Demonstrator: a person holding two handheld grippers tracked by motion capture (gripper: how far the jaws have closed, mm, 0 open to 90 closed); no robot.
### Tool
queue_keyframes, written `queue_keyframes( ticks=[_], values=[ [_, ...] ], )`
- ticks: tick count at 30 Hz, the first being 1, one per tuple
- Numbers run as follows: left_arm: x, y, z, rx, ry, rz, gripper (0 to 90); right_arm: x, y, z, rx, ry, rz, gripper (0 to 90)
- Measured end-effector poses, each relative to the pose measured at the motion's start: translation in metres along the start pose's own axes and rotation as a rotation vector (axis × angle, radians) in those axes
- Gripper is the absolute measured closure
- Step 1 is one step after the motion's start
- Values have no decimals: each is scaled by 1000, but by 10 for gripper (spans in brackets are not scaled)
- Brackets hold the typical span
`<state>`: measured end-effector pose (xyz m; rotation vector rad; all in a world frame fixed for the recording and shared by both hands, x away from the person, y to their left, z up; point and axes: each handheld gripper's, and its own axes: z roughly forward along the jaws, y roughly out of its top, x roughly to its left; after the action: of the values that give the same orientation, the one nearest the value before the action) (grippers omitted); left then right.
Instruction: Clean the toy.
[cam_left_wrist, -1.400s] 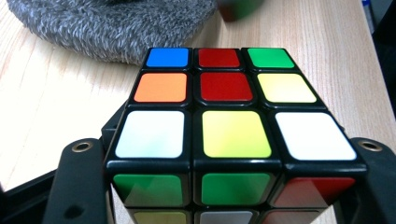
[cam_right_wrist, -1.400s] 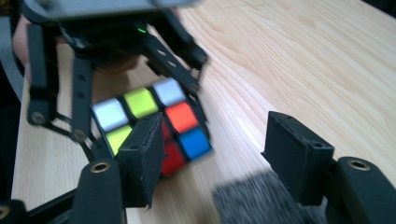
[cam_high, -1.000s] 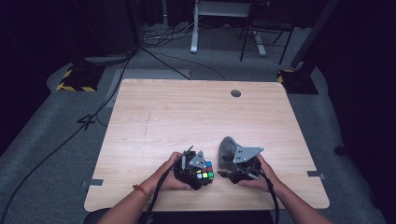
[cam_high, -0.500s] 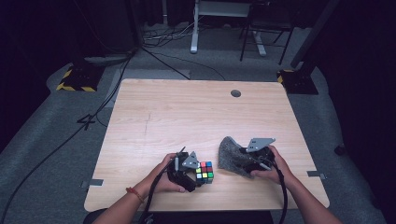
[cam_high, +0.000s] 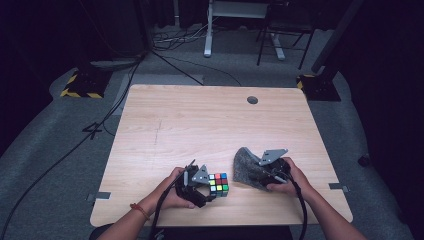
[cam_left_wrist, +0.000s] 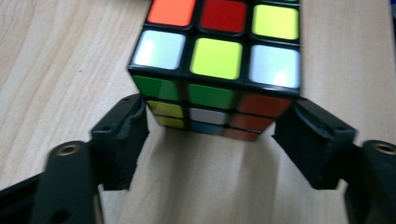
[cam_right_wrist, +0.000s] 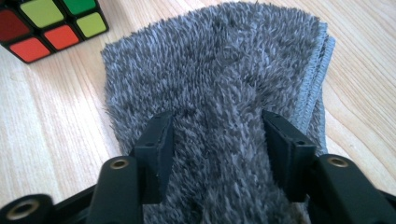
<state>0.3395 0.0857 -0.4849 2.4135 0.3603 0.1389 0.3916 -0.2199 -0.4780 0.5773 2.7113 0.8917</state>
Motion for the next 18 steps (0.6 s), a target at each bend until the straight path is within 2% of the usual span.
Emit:
queue_keyframes(
  ticks=[4, 6, 12, 17, 18],
  values=[
    [1, 4, 3, -16, 24, -26, 240, 0, 0, 1, -4, 3, 9, 491],
    [2, 5, 6, -25, 11, -41, 215, 0, -1, 1, -11, 6, 13, 490],
    [2, 11, 17, -7, 15, -19, 220, 1, -3, 2, -21, 17, 4, 576],
    [7, 12, 22, -11, -23, -21, 234, -1, -5, 2, -34, 20, 7, 673],
    [7, 13, 22, -13, -23, -8, 251, -1, -5, 2, -35, 18, 7, 685]
  ],
)
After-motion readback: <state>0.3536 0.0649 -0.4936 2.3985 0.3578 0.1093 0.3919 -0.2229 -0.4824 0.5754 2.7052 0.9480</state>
